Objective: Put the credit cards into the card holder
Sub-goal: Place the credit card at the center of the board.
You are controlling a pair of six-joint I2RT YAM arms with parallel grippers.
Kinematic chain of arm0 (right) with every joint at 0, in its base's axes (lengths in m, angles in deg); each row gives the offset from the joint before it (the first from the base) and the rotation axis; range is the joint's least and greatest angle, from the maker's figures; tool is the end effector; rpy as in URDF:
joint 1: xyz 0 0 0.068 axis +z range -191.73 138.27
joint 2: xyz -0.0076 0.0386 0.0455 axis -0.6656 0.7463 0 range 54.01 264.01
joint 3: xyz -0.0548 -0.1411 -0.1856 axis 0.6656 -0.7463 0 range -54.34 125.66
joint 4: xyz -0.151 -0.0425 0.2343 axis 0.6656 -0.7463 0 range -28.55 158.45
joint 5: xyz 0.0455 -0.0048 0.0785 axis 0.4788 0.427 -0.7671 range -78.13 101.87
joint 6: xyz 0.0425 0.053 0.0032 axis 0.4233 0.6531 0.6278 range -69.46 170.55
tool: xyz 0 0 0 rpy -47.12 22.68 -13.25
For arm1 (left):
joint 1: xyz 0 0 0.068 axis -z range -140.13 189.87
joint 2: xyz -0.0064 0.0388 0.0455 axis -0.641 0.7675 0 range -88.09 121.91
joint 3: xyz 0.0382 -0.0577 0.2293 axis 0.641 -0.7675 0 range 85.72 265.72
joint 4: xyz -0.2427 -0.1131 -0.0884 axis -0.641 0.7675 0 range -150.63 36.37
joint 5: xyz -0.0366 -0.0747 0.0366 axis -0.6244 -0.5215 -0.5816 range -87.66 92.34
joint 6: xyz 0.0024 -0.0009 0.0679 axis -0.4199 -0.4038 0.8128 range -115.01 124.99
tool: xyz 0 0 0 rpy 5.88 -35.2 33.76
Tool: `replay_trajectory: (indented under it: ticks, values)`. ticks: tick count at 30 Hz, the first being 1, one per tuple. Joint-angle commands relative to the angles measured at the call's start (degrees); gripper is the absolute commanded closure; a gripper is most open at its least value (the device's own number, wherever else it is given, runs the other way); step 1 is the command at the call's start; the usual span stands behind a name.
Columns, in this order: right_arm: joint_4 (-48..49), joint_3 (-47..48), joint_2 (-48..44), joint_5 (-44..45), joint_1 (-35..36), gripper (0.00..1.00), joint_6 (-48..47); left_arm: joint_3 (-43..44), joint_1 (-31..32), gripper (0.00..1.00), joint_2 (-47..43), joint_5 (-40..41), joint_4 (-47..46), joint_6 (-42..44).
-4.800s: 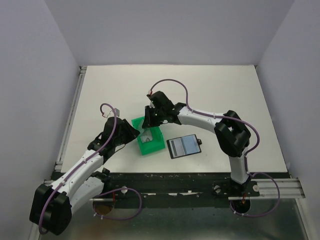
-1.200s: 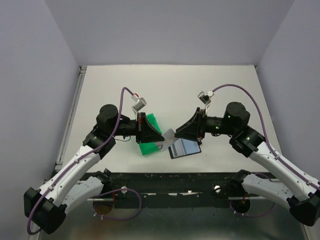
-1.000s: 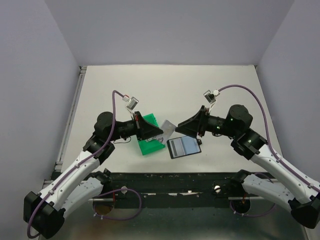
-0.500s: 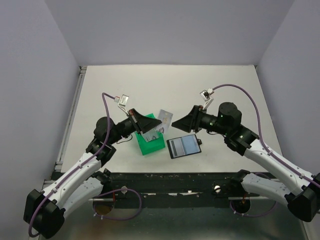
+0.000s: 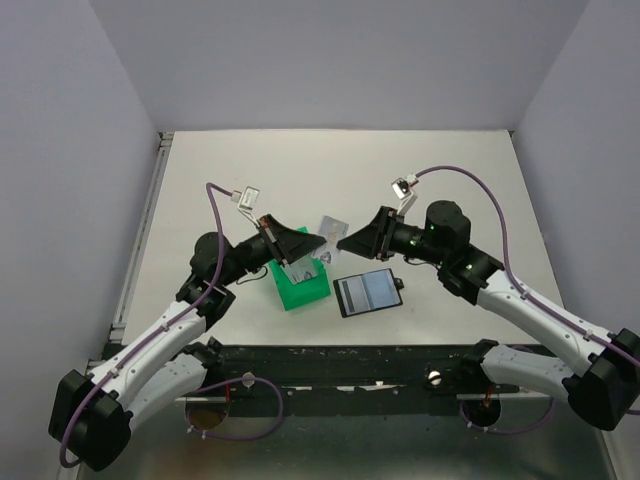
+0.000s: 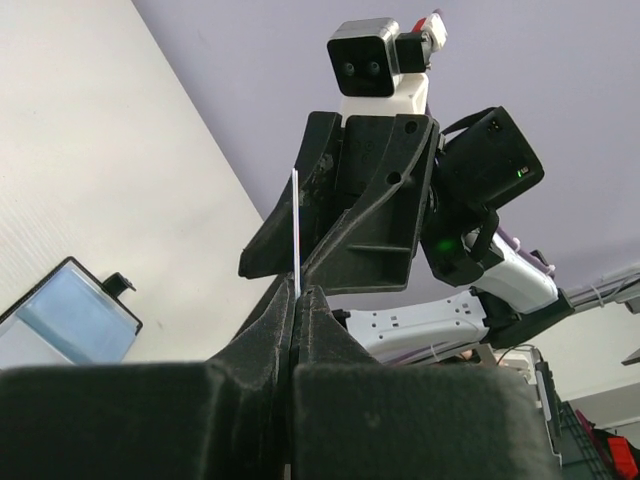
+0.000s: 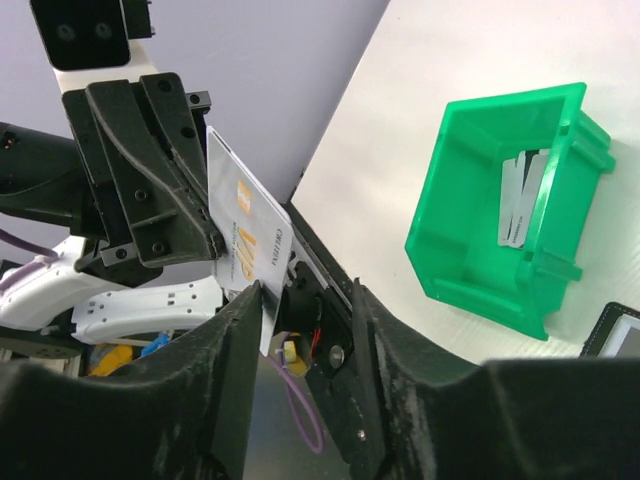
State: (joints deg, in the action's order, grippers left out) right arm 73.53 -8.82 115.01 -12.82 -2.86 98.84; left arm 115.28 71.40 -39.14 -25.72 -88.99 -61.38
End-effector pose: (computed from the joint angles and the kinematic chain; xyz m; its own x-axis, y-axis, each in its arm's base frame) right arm 0.2220 0.2082 0.2785 -0.7579 0.2603 -0.5981 -0.4873 0.3836 0.7845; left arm 0.2094 -0.1586 0.2736 -0.7324 -0.4991 -0.4631 0.4655 0.1293 -0.8755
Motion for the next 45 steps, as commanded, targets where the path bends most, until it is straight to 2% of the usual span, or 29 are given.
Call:
replay_trajectory:
  ticks: [1, 8, 13, 16, 24, 29, 33, 34, 37, 39, 45]
  values:
    - [3.61, 0.8, 0.79, -0.18, -0.2, 0.54, 0.84, 0.67, 0.38, 1.0, 0.44, -2.01, -3.28, -0.69]
    - [7.75, 0.27, 1.76, -1.77, -0.2, 0.56, 2.59, 0.32, 0.46, 1.0, 1.32, -2.44, -3.54, -0.6]
    - [7.75, 0.45, 2.47, -1.95, -0.2, 0.75, 2.77, -0.12, 0.55, 1.0, 1.68, -1.83, -3.46, -0.78]
    - [6.26, 0.45, 2.03, -1.15, -0.2, 0.82, 1.98, -0.03, 0.46, 1.0, 1.85, -1.57, -3.19, -0.78]
    - [2.83, 0.89, 0.8, -0.62, -0.2, 0.9, -0.3, 0.23, 0.46, 0.85, 3.26, -2.35, -4.68, -1.04]
    - [2.13, 1.68, 0.97, -3.52, -0.2, 0.91, -1.18, -0.2, 0.46, 0.76, 5.89, -6.39, -12.57, -3.58]
    - [1.16, 2.64, 1.67, -4.23, -0.2, 0.91, -2.06, -0.91, 0.46, 0.75, 9.58, -10.08, -21.71, -7.89]
    - [0.64, 3.0, 1.85, -4.05, -0.2, 0.92, -2.24, -0.82, 0.38, 0.76, 10.37, -10.61, -23.57, -8.77]
    - [-0.42, 3.17, 1.94, -2.65, -0.2, 0.92, -2.41, -0.74, 0.38, 0.99, 11.61, -11.58, -25.61, -9.83]
    - [-0.95, 3.26, 1.94, -1.86, -0.2, 0.91, -2.5, -0.91, 0.38, 1.0, 11.35, -11.41, -25.43, -9.75]
    - [-1.83, 3.53, 2.46, -1.5, -0.2, 0.77, -2.68, -1.88, 0.38, 1.0, 10.99, -10.18, -23.94, -9.48]
